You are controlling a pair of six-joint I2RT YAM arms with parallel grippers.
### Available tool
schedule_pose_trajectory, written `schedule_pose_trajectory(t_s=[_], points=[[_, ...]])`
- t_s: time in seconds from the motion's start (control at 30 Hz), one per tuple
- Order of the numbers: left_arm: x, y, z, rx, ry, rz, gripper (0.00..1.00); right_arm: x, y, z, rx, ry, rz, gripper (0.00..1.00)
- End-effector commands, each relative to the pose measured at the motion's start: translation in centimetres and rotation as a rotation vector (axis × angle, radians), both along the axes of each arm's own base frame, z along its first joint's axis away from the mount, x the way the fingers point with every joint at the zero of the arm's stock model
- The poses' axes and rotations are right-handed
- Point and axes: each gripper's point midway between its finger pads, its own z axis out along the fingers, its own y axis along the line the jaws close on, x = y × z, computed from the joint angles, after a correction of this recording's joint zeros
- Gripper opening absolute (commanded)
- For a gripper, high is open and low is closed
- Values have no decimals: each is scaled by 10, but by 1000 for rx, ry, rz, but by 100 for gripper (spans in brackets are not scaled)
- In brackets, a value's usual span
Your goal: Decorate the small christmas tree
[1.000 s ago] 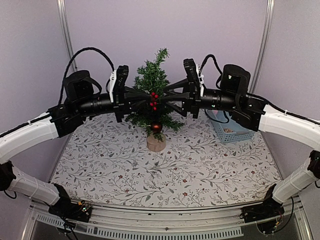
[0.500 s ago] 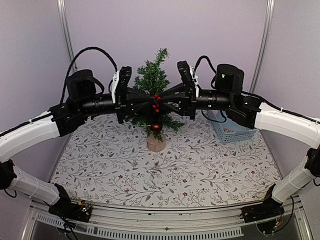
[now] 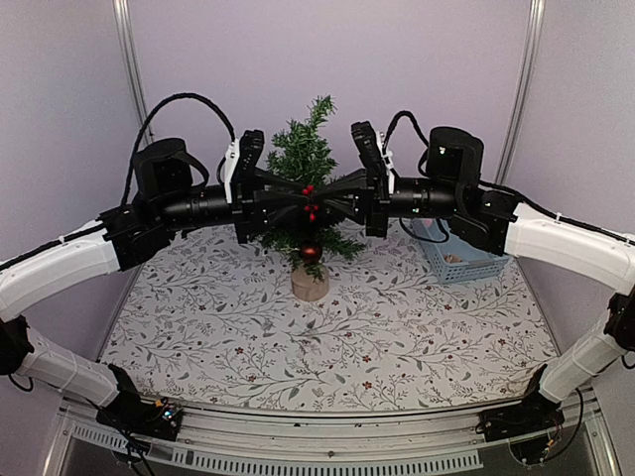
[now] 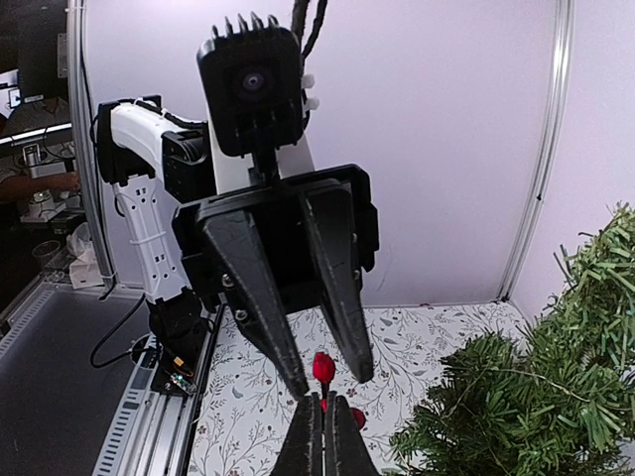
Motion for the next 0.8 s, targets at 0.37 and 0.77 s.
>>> schedule_pose_trajectory(t_s=[0.37,0.77], points=[[42,51,19,-159,76,270,76,61,-62,33,251,-3,-296,0],[58,74,16,-212,117,381,99,111,-64,65,461,-45,-429,0]])
